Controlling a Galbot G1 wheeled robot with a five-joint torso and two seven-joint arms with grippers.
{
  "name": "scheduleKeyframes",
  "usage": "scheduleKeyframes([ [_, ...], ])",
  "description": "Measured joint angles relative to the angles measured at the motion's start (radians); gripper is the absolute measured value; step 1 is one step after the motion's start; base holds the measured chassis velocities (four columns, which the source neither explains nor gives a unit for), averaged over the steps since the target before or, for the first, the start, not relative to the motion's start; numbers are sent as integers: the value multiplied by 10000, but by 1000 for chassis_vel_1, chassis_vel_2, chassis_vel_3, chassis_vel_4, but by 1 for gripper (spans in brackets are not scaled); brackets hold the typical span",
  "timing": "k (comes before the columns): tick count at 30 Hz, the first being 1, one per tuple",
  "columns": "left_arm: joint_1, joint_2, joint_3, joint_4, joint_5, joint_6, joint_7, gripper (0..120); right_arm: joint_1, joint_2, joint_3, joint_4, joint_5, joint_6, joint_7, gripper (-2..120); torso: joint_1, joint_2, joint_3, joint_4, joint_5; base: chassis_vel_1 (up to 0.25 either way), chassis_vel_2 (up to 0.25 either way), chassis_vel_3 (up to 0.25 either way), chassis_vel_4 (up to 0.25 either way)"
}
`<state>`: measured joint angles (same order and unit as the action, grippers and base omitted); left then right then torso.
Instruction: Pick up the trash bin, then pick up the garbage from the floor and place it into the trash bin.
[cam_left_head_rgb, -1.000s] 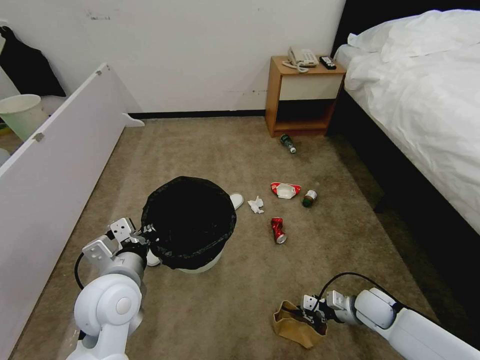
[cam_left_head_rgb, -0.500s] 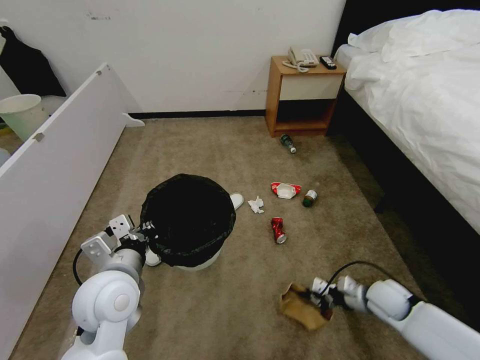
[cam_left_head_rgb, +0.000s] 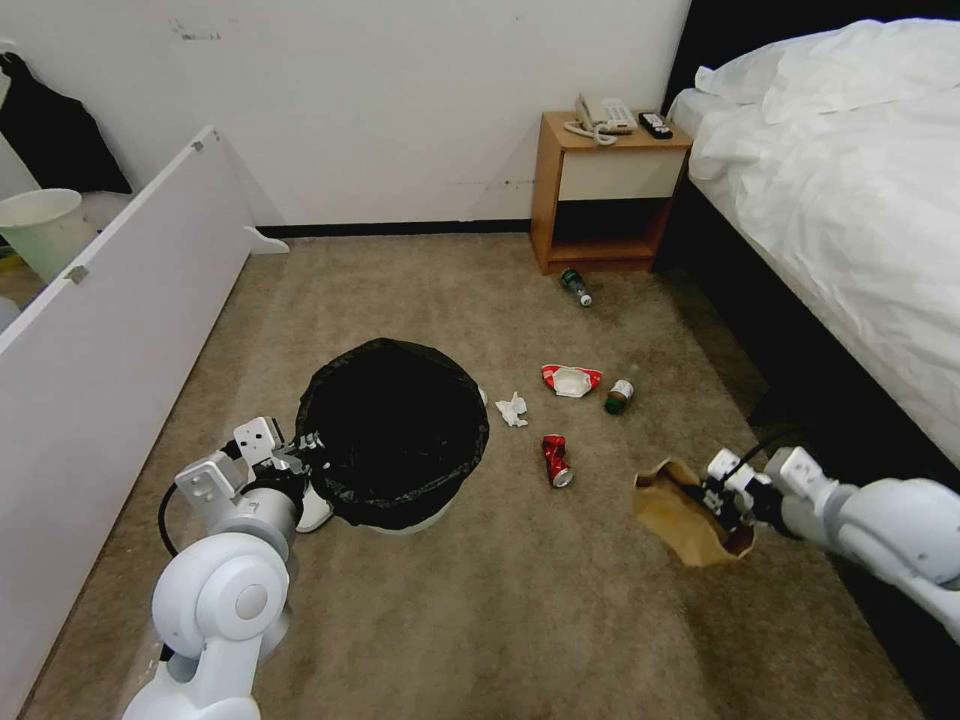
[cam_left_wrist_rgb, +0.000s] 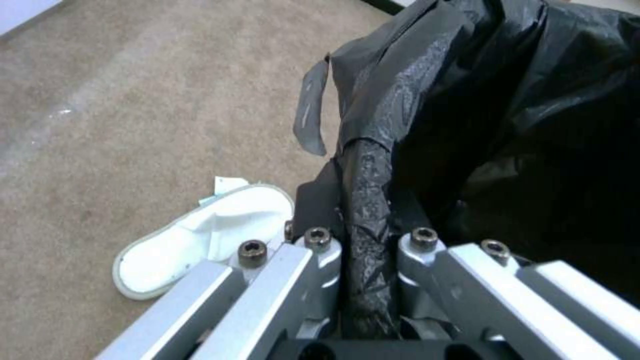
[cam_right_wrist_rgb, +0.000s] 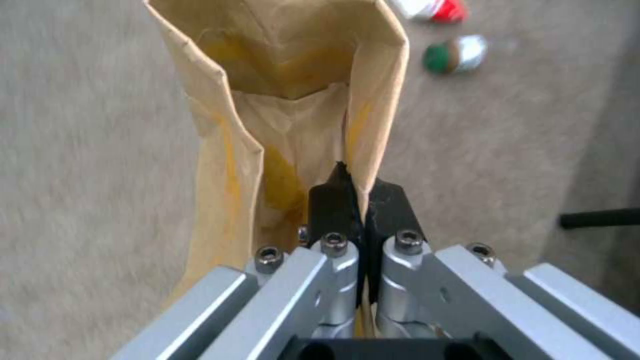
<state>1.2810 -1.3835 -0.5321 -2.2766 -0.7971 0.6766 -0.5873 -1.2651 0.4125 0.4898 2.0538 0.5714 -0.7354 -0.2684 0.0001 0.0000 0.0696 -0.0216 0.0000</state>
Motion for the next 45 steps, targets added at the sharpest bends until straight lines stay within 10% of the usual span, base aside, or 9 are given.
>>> scheduleKeyframes([
  [10, -136, 701, 288, 294, 238, 287, 581, 4, 91, -713, 1139, 1169, 1588, -133, 833, 0, 0, 0, 0, -2, -1, 0, 0, 0, 0],
  [24, -993, 1876, 2400, 1937, 364, 40, 1165, 4, 272, -1354, 3467, 2184, 3434, -37, 538, 0, 0, 0, 0, -2, -1, 0, 0, 0, 0],
  [45, -1000, 1673, 3787, 1594, -361, -195, 1143, 4, 449, -1290, 3374, 3021, 3895, 934, -216, 0, 0, 0, 0, -2, 0, 0, 0, 0, 0],
])
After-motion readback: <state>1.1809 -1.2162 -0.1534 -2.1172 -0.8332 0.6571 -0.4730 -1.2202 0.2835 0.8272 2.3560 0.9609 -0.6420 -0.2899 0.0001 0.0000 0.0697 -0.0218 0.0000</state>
